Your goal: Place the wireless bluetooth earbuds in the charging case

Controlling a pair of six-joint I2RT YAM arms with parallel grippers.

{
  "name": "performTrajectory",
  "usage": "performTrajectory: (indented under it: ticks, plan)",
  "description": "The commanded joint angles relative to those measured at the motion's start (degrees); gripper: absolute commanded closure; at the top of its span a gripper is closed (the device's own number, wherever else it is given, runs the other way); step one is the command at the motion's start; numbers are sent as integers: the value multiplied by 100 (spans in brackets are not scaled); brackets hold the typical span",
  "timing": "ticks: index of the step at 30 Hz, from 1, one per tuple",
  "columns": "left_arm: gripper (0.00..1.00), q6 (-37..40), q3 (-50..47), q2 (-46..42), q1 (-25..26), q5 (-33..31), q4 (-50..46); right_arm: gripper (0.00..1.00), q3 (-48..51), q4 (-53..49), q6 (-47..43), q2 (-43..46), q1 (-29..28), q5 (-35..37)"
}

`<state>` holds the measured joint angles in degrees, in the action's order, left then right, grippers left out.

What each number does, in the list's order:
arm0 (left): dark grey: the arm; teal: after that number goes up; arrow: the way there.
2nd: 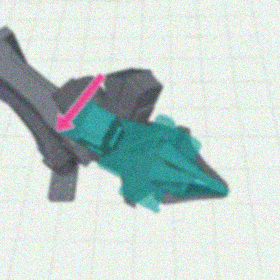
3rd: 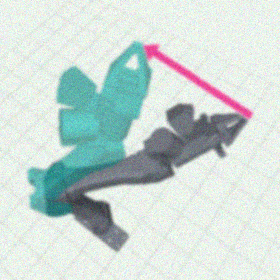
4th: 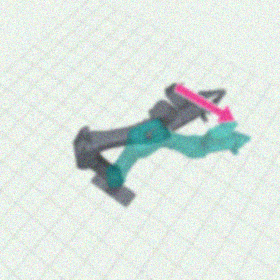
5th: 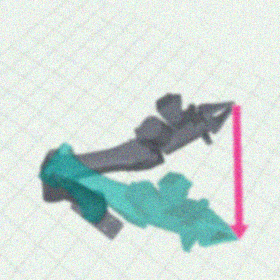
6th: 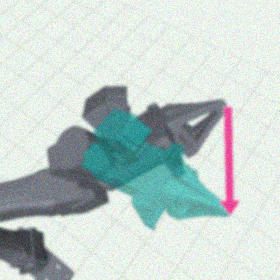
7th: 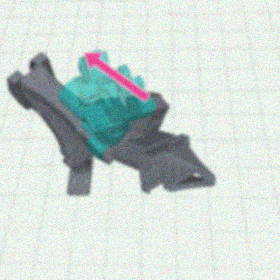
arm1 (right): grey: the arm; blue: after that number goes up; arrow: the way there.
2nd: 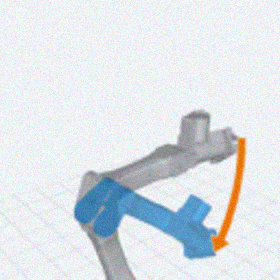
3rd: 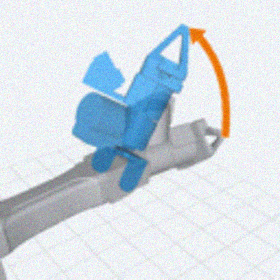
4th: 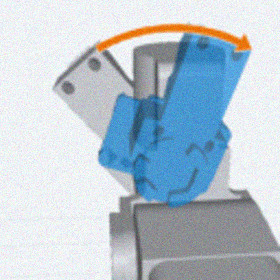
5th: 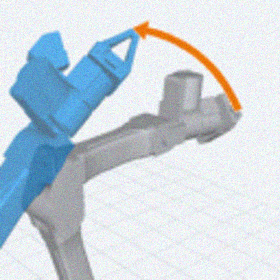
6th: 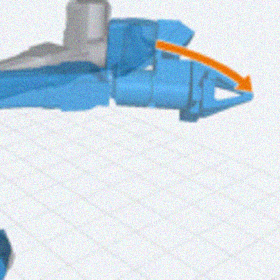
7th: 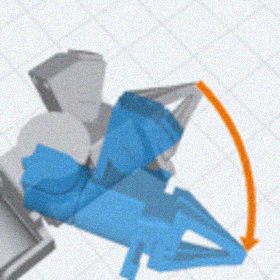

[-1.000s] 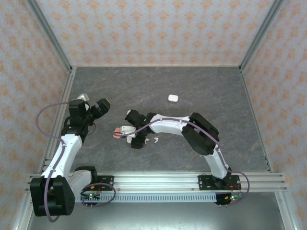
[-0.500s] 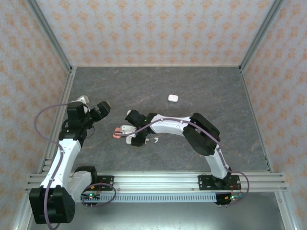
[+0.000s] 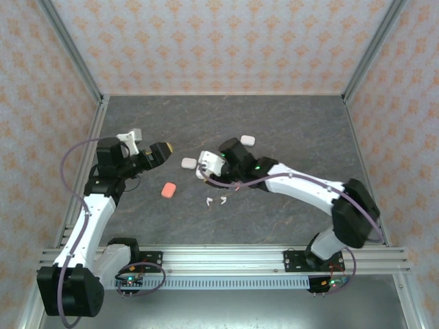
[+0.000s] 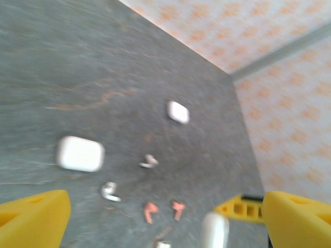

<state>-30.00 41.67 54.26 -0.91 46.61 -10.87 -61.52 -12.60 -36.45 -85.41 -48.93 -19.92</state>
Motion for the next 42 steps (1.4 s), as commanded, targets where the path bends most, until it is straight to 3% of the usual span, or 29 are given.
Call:
performTrajectory:
  ticks: [1, 9, 18, 21, 32, 42]
  plan:
    - [6, -32, 380, 86, 500, 821, 515, 60, 444, 602, 59, 707, 131, 94]
    - [14, 134, 726, 423, 1452, 1034, 747, 60, 944, 810, -224, 1988, 305, 312]
    - [19, 275, 1084, 961, 2316, 971, 921, 60, 782, 433, -372, 2073, 305, 184]
    - [24, 339, 1219, 1155, 2549, 947, 888, 60, 773, 457, -355, 2073, 305, 142]
    - [42, 561, 1520, 1620, 2820, 962, 666, 59, 825, 606, -285, 2098, 305, 47]
    - [68, 841, 1621, 1717, 2896, 1017, 400, 59, 877, 690, -199, 2094, 305, 294]
